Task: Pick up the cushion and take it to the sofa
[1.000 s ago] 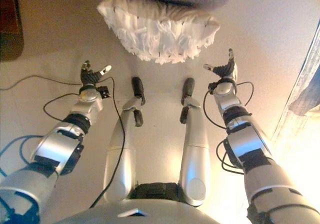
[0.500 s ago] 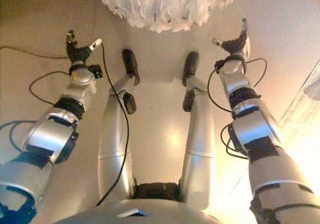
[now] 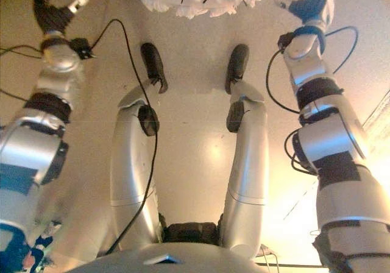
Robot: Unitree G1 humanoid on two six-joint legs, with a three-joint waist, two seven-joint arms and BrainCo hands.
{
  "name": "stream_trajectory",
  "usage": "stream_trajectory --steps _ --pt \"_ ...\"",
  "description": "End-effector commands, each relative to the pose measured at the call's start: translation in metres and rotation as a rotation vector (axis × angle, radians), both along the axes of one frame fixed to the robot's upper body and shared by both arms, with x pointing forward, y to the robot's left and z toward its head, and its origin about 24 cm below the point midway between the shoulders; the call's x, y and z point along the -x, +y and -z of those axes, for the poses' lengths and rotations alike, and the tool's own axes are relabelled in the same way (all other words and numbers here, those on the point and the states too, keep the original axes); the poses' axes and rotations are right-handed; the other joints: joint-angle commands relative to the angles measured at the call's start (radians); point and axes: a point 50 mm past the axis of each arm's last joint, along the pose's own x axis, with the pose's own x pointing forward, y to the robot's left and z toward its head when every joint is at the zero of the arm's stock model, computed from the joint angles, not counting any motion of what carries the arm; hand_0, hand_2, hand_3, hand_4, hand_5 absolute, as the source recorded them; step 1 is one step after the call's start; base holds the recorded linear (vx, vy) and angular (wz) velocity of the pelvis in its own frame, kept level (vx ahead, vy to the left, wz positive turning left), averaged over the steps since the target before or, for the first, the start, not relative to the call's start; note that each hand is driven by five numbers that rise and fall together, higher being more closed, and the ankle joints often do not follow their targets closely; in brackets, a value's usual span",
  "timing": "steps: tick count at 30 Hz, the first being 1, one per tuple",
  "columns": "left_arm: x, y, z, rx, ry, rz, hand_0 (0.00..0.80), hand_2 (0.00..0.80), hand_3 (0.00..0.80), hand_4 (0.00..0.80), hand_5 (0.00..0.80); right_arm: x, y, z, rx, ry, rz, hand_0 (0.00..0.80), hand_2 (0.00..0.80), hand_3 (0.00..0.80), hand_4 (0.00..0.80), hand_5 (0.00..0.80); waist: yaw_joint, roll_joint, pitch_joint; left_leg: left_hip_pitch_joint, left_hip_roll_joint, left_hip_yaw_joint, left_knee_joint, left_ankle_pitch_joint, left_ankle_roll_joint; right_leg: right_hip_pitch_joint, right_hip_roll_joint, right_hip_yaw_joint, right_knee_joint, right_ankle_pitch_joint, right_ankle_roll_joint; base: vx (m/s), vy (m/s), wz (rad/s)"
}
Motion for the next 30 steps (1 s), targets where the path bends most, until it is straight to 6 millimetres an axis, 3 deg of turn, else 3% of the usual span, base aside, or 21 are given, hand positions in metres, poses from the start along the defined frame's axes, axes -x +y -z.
stream_trajectory --steps 1,9,15,21,30 --pt "0.001 -0.007 -0.024 0.012 -0.126 0.053 0.0 0.0 0.0 0.0 0.0 0.008 -0.008 -0.037 0.105 -0.127 -0.031 0.0 0.0 0.0 0.0 0.0 -0.018 0.112 -0.007 0.015 -0.001 0.067 -0.006 -0.067 -0.003 0.038 0.028 0.018 -0.059 0.031 0.048 0.028 -0.005 0.03" --pt "-0.005 -0.024 -0.076 0.017 -0.193 0.144 0.0 0.0 0.0 0.0 0.0 0.008 0.03 -0.083 0.135 -0.269 -0.186 0.0 0.0 0.0 0.0 0.0 -0.021 0.098 -0.007 0.054 -0.007 0.061 -0.093 -0.047 -0.013 0.087 0.043 -0.003 -0.148 0.042 0.058 0.01 -0.029 -0.02" --pt "-0.007 -0.038 -0.095 -0.003 -0.206 0.228 0.0 0.0 0.0 0.0 0.0 0.005 0.053 -0.099 0.107 -0.254 -0.331 0.0 0.0 0.0 0.0 0.0 -0.019 0.089 -0.007 0.067 -0.015 0.057 -0.152 -0.031 -0.017 0.107 0.056 -0.016 -0.212 0.055 0.061 0.003 -0.032 -0.01" --pt "-0.008 -0.076 -0.118 -0.094 -0.232 0.484 0.0 0.0 0.0 0.0 0.0 0.007 0.087 -0.112 0.153 -0.256 -0.528 0.0 0.0 0.0 0.0 0.0 -0.027 0.092 -0.007 0.078 -0.021 0.063 -0.203 -0.022 -0.021 0.122 0.074 -0.012 -0.275 0.061 0.07 0.001 -0.001 -0.01" --pt "-0.011 -0.118 -0.122 -0.107 -0.137 0.808 0.0 0.0 0.0 0.0 0.0 0.011 0.125 -0.12 0.114 -0.21 -0.771 0.0 0.0 0.0 0.0 0.0 -0.038 0.089 -0.007 0.082 -0.029 0.067 -0.248 -0.01 -0.021 0.138 0.094 -0.002 -0.345 0.074 0.08 0.004 0.001 0.0"
